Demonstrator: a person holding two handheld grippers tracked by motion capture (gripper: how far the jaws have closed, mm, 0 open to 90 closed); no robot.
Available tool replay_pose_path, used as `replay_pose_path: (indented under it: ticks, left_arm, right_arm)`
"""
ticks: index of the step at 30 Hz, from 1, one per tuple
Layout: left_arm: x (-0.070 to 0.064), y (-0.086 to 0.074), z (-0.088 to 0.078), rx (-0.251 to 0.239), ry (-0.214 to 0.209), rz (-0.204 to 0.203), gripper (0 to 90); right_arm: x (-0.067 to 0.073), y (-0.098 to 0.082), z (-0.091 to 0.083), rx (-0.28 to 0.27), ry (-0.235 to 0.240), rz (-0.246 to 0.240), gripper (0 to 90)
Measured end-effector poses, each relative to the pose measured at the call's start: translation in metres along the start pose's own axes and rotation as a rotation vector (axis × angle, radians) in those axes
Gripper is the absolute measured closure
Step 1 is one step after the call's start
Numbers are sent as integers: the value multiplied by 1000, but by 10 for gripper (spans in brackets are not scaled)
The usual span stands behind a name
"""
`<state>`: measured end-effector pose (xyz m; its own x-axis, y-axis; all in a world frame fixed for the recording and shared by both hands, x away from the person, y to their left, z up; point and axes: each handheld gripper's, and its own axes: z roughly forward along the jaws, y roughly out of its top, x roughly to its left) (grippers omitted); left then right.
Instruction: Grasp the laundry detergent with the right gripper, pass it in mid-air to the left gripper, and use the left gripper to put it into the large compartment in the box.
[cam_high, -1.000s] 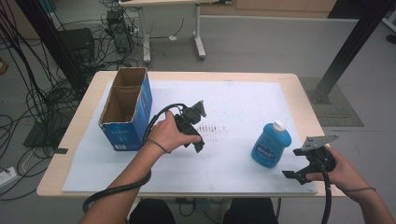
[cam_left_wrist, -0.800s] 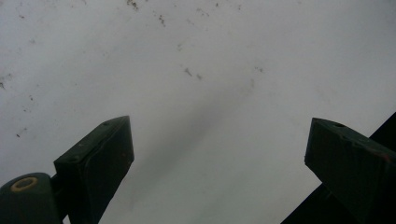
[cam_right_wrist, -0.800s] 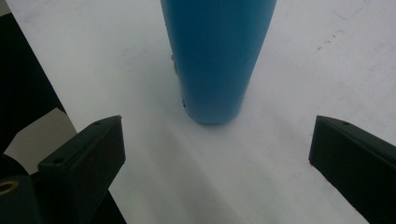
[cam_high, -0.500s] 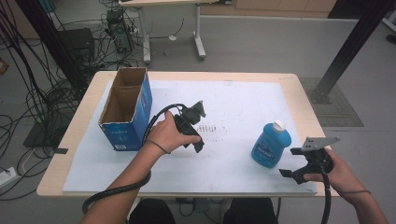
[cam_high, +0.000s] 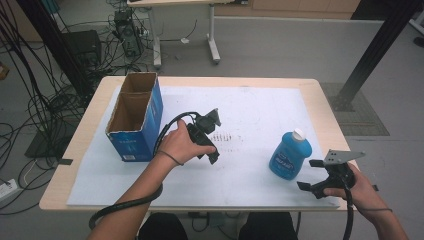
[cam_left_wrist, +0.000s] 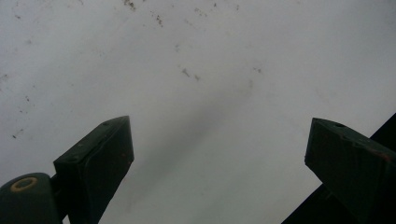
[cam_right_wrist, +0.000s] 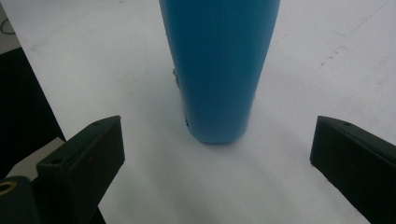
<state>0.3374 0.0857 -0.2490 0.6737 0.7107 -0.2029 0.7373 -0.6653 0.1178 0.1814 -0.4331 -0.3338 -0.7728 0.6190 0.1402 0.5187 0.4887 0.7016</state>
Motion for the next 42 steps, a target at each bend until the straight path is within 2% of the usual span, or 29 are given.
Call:
replay_pose_path:
  ticks: [10,25,33,42]
  left_arm:
    - [-1,0,-1,-1,2,-1,82]
    - [-1,-1,1,-5,-3,-7,82]
    - [-1,-2,2,-7,-6,-10,82]
    - [0,-4,1,-9,-5,-20,82]
  right_arm:
    - [0,-14,7,-63,5,13,27]
    - [3,-25,15,-138,1,-28,28]
    - [6,-28,21,-151,-9,-80,30]
    - [4,-32,24,-177,-10,-83,30]
